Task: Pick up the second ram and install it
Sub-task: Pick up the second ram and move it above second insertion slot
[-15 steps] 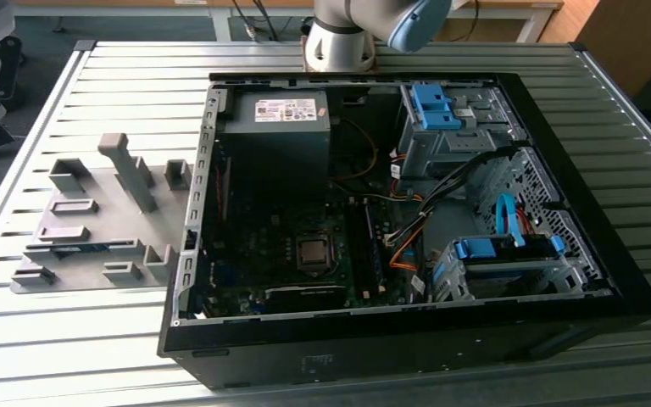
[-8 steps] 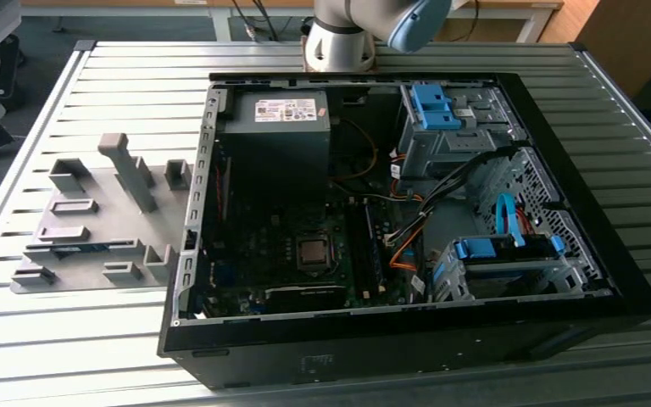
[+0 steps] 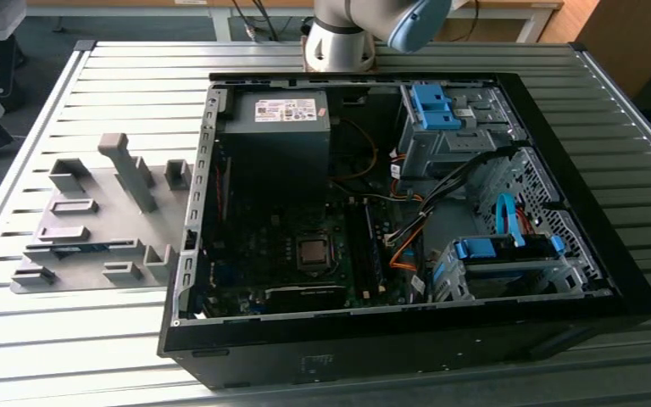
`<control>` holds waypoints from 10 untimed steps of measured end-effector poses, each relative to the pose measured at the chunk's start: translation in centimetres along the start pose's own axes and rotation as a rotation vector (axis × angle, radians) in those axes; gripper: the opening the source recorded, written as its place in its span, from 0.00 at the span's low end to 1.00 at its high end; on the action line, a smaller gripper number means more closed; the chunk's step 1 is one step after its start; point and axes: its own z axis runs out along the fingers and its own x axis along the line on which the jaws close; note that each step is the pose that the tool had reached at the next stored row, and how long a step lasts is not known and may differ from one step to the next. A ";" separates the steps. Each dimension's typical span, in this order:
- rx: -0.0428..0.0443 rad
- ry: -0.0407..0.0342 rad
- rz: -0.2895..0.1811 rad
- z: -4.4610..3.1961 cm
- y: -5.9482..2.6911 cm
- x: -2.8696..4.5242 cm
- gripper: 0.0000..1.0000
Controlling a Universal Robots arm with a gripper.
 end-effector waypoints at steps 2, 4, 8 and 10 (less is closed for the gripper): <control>0.0002 0.0016 -0.029 0.01 0.00 0.00 0.11; 0.0002 0.0031 -0.059 0.01 0.00 0.00 0.11; 0.0002 0.0064 -0.125 0.02 0.01 0.00 0.11; 0.0001 0.0077 -0.155 0.03 0.01 0.01 0.11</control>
